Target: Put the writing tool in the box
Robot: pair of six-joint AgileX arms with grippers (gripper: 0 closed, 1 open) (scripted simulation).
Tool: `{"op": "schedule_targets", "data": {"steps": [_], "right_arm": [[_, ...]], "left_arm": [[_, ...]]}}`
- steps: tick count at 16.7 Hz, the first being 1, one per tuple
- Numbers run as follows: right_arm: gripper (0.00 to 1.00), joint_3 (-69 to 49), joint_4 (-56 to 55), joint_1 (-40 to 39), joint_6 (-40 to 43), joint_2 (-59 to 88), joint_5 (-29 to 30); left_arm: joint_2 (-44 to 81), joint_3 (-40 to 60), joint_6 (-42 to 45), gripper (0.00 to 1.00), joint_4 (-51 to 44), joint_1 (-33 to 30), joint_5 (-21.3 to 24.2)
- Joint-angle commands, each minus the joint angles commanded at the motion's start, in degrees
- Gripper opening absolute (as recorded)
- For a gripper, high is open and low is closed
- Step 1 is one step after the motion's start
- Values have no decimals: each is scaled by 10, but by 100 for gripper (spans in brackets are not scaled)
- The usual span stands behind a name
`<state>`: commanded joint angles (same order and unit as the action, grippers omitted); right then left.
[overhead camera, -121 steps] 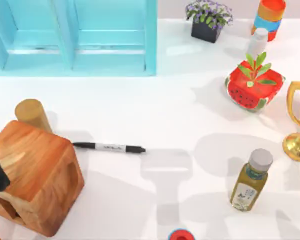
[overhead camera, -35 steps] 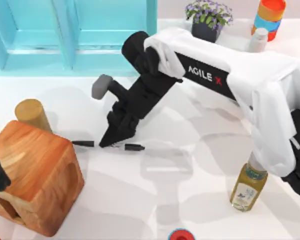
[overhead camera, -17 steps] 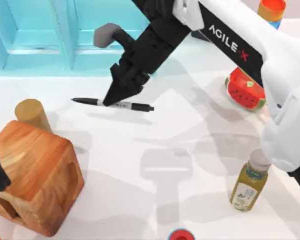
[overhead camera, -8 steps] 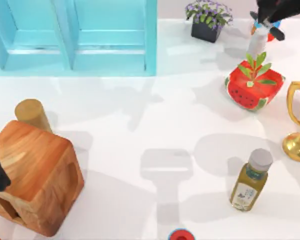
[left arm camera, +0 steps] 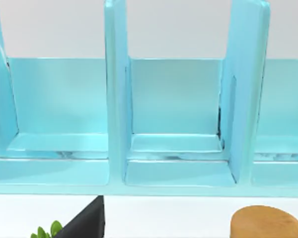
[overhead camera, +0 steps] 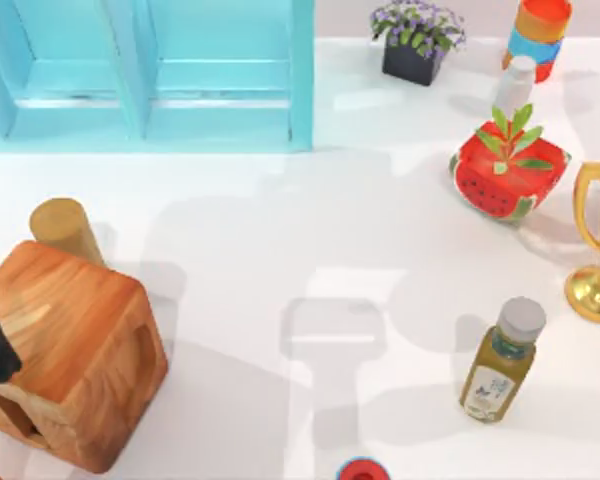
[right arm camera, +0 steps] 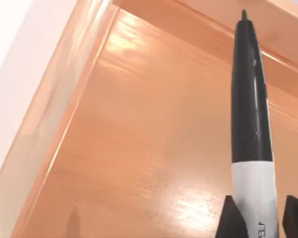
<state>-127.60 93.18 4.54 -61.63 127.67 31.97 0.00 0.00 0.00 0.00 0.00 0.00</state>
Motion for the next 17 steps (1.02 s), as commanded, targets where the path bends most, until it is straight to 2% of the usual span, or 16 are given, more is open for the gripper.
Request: {"op": "schedule_targets", "data": {"steps": [3,6,13,17], "right_arm": [[0,70,17,35,-110,18,63],[0,114,28,52,-165,36,88],[0,127,21,50,-167,36,90],[0,202,-40,55,-162,19,89]], "left_arm": [[0,0,0,100,0,0,0],[0,0,0,100,0,0,0],[0,0,0,100,0,0,0],[0,0,0,100,0,0,0]]}}
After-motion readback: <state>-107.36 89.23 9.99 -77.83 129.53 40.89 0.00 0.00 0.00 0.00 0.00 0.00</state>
